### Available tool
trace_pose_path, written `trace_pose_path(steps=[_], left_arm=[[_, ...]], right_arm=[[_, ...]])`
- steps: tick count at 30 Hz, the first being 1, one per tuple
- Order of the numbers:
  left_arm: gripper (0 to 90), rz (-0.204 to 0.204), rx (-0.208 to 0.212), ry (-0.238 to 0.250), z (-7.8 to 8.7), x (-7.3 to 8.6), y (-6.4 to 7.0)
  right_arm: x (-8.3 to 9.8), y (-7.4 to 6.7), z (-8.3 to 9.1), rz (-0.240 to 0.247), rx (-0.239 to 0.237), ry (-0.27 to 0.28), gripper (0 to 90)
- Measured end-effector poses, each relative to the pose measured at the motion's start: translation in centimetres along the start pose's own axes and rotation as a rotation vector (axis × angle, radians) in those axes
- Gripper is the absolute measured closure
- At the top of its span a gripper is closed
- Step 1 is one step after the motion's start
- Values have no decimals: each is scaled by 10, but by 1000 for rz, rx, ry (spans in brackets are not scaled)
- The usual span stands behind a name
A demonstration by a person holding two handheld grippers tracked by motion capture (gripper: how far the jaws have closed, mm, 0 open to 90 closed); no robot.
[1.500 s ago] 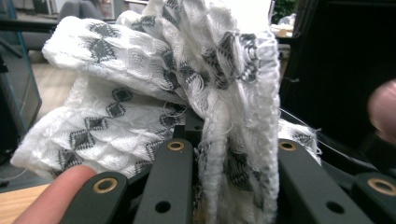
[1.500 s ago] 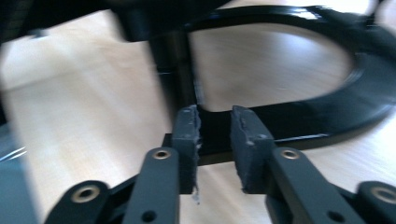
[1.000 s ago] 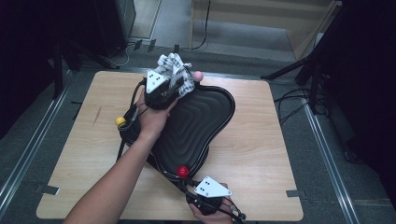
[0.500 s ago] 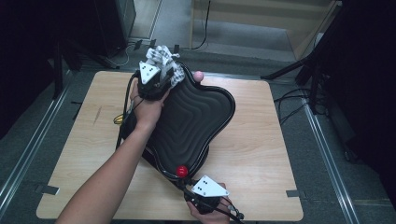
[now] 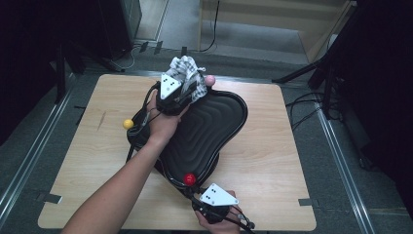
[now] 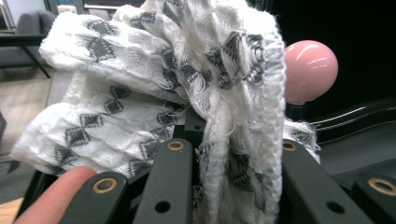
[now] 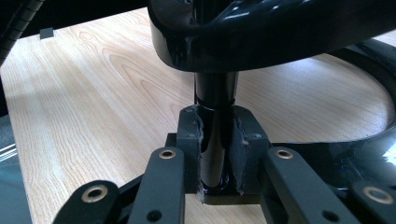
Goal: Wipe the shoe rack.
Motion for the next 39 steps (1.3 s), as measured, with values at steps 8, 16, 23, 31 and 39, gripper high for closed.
trace_pose_path(steps=[8, 16, 23, 31, 39], left_arm=[[754, 69, -100, -33, -6, 0, -33], [767, 19, -11, -16, 7, 6, -14], [754, -52, -66, -27, 9, 10, -14], [756, -5, -63, -49, 13, 12, -28], [754, -122, 58, -19, 19, 7, 18]], right_arm=[[0, 0, 0, -2, 0, 4, 757], [0, 1, 0, 1, -7, 2, 757], [0, 0, 0, -4, 0, 4, 757], [1, 1, 0, -2, -5, 5, 757], [0, 0, -1, 1, -2, 5, 757]])
Point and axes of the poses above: each handheld gripper's, and its own axes: z roughly backward along the jaws, x roughly out of its underside, y roughly to its right, the point moved 1 cm from there along -z, roughly forward along the jaws, and after that the axes turned 9 degrees about -z, right-handed, at the moved point
